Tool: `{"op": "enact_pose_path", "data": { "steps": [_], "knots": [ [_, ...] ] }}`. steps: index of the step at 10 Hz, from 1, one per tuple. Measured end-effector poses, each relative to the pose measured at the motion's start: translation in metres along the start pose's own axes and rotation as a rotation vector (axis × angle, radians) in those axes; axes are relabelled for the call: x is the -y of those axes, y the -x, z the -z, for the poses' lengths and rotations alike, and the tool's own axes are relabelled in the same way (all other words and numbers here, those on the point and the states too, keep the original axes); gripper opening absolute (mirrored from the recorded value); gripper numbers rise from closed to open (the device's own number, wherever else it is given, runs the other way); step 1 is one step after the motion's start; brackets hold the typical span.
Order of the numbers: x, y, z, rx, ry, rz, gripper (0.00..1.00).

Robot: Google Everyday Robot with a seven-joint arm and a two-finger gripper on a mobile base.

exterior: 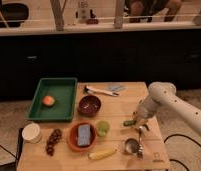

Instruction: Place pepper in table surface

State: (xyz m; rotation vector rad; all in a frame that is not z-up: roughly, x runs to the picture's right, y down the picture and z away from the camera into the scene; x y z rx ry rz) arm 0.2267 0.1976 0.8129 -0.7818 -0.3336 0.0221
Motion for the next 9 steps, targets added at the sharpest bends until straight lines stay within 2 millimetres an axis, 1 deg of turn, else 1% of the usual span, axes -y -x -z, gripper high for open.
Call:
{"op": "enact_pose_path", "data": {
  "steps": [1, 9],
  "knots": [
    [0.0003, 0.0004, -0.0008, 0.001, 0.002, 0.002, 0.8],
    [-0.0021, -0.0004, -0.0065, 0.01, 0.014, 0.018, 0.8]
  ]
}}
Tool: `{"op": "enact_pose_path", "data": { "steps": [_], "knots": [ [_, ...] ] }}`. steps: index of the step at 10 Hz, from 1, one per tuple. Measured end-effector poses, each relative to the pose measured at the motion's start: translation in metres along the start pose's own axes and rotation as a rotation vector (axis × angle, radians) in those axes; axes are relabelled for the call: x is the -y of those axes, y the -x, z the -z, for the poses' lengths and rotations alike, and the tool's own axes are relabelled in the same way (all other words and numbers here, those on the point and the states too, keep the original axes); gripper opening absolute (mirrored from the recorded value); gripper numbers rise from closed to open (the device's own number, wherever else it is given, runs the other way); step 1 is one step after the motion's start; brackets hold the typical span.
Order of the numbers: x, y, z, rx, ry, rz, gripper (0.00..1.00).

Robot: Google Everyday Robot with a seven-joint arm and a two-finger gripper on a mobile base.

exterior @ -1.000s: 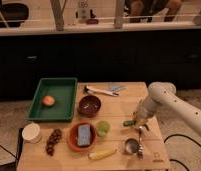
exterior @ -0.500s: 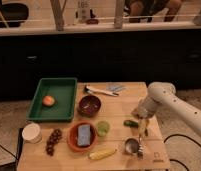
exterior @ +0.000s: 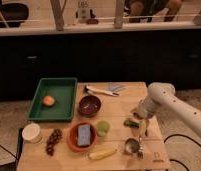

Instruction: Place pepper in table surface

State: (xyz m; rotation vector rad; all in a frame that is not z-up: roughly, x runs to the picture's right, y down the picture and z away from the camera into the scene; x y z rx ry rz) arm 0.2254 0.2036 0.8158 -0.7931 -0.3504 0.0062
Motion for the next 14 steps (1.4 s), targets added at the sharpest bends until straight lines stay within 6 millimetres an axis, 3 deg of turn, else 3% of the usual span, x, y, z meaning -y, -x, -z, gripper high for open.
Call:
{"op": "enact_pose_path", "data": {
  "steps": [14],
  "knots": [
    [-0.0023, -0.0018, 0.0022, 0.013, -0.042, 0.02, 0.8]
  ]
}}
